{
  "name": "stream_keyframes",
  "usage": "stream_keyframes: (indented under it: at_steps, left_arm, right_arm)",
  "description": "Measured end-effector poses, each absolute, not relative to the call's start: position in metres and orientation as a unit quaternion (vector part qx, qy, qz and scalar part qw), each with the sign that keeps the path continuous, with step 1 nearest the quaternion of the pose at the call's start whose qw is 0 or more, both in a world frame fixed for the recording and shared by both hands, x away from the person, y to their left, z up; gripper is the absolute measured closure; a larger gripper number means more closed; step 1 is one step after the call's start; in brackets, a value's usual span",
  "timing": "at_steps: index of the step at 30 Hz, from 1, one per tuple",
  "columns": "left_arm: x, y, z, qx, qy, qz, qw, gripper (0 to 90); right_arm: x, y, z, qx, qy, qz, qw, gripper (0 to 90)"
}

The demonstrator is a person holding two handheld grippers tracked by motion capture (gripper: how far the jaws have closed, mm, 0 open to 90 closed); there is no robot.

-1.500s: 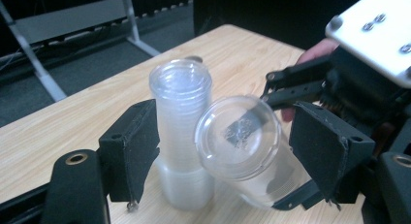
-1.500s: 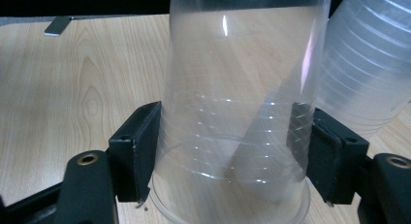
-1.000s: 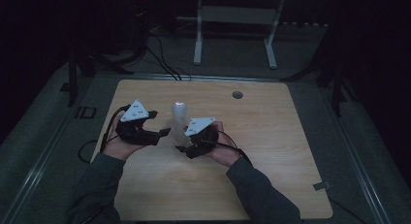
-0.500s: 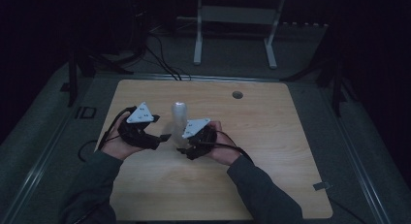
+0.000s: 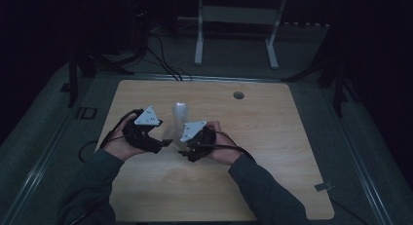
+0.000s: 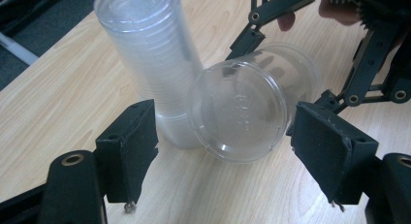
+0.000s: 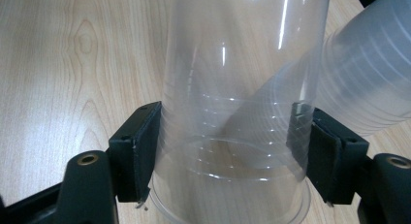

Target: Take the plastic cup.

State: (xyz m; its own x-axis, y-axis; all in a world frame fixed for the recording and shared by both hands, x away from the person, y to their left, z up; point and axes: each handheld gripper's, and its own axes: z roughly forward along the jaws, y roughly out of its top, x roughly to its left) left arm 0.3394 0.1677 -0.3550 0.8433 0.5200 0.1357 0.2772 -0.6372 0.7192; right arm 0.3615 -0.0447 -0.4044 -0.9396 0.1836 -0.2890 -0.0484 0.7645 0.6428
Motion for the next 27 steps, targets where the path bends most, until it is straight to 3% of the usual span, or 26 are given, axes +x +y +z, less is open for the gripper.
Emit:
stream_keyframes:
  at_steps: [27]
  left_arm:
    - [0.346,0.171,-0.368,0.916,0.174,0.142,0.333,25.7]
  right_arm:
    - [0.369,-0.043,-0.407,0.011,0.945,0.292,0.146,29.1]
